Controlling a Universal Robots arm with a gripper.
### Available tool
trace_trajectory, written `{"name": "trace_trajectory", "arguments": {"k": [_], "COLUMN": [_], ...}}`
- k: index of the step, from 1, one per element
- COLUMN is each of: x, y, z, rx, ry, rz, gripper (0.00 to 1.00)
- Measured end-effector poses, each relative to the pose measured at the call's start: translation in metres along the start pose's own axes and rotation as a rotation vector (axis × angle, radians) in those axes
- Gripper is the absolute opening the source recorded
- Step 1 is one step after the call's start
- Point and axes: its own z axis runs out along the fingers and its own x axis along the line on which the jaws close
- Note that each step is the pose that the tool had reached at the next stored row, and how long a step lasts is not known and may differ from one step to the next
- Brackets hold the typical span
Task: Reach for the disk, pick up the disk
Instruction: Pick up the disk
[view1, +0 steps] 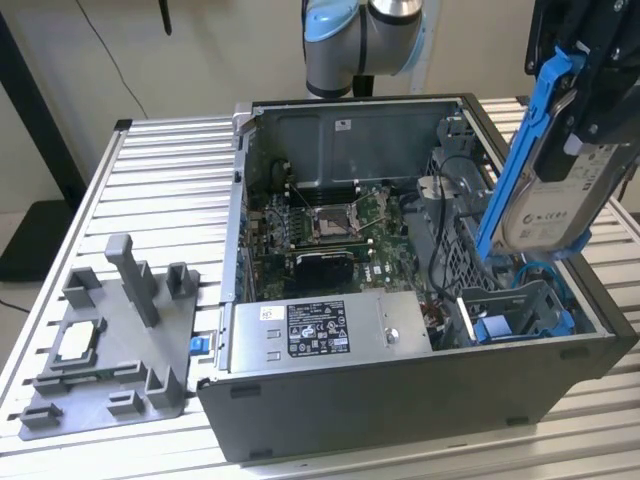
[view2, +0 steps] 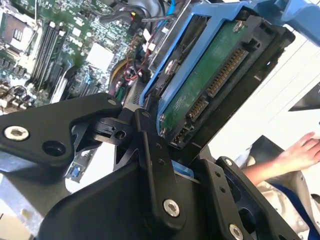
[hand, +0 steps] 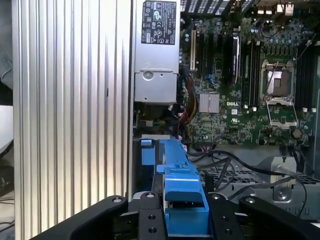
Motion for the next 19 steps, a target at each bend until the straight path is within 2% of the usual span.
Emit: {"name": "trace_trajectory", "arguments": {"k": [5,11,19], "x": [0.0091,0.0229,0.0245], "y": [-0.0063,-0.0099,-0.0099], "z": [0.0046,0.0072,0.0073], "rx": [0.0,-0.0004,-0.0004], "ry": [-0.0001,-0.0001,-0.0001], "rz": [0.0,0.0,0.0], "gripper": [0.0,0.0,0.0]}}
